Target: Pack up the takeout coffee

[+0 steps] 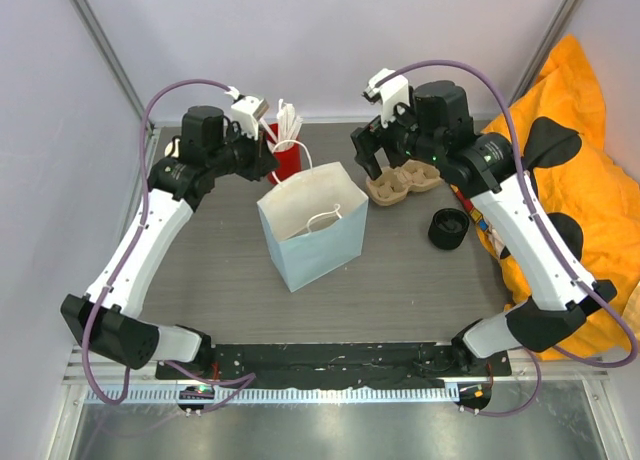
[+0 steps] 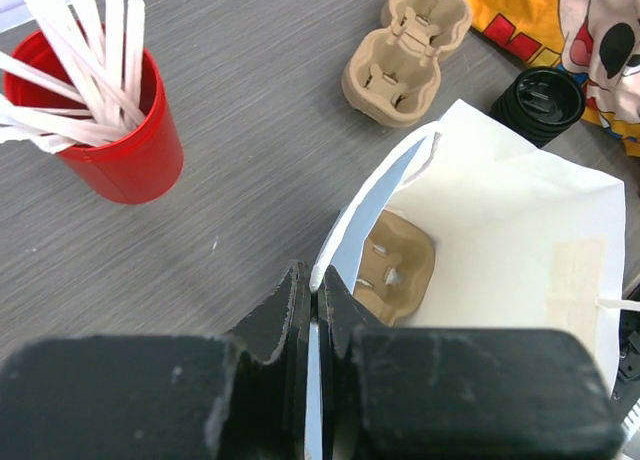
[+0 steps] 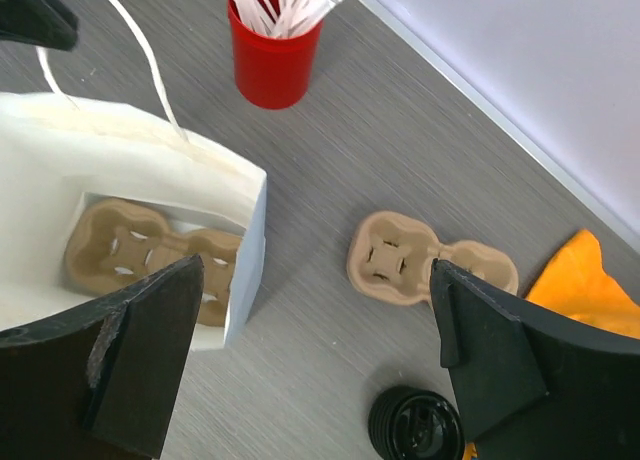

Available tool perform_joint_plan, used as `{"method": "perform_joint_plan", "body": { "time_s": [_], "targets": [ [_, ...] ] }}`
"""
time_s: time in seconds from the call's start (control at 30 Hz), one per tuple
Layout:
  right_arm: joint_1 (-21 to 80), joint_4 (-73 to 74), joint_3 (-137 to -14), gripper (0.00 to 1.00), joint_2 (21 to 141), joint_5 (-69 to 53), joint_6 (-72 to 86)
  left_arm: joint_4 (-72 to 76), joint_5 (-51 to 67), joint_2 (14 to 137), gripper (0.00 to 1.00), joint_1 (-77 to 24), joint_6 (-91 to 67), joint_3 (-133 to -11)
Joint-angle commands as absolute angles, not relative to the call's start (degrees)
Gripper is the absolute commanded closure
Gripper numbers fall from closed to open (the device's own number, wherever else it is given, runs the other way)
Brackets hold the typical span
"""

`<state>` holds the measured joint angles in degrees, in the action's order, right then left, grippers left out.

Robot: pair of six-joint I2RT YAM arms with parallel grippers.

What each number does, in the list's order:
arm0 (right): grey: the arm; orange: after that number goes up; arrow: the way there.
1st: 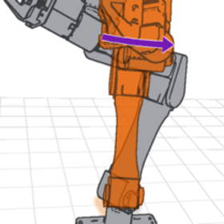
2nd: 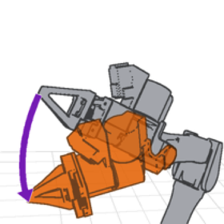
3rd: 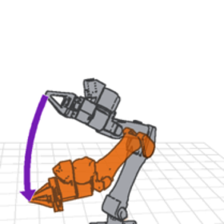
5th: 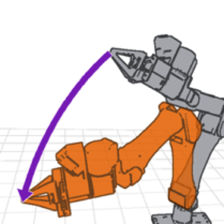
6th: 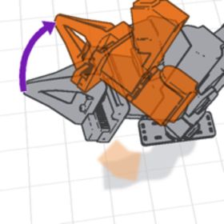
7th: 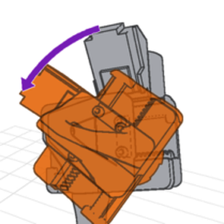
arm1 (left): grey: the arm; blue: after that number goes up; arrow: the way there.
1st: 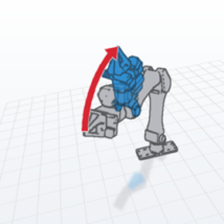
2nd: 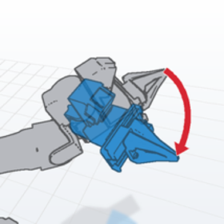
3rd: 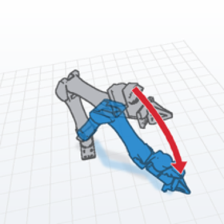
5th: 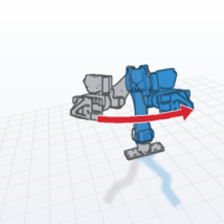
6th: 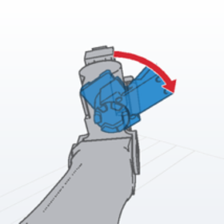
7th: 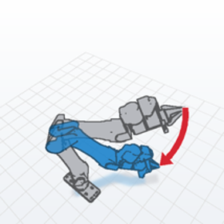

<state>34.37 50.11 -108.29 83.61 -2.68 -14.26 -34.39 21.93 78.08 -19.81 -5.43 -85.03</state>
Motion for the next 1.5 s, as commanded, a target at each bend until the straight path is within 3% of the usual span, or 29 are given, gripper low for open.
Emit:
{"method": "perform_joint_plan", "body": {
  "time_s": [0.0,0.6,0.83,1.1,1.47],
  "targets": [
    [33.4,46.0,-105.8,0.01,79.5,-2.5,-13.3,-34.9,19.8,75.1,1.0,-20.0,-4.2,-87.7],
    [31.1,42.9,-100.6,0.0,77.1,-1.8,-12.7,-45.7,-2.0,65.9,1.0,-18.4,2.0,-85.5],
    [31.1,42.6,-100.9,0.0,78.5,-2.8,-12.0,-46.7,-6.2,62.3,1.0,-12.3,3.5,-82.5],
    [31.0,42.5,-101.8,0.0,80.2,-3.7,-11.7,-46.4,-4.3,61.1,1.0,3.0,3.1,-79.5],
    [31.1,42.1,-102.0,0.0,81.9,-5.2,-11.3,-45.1,7.6,60.9,0.99,25.2,4.4,-79.2]
  ]
}}
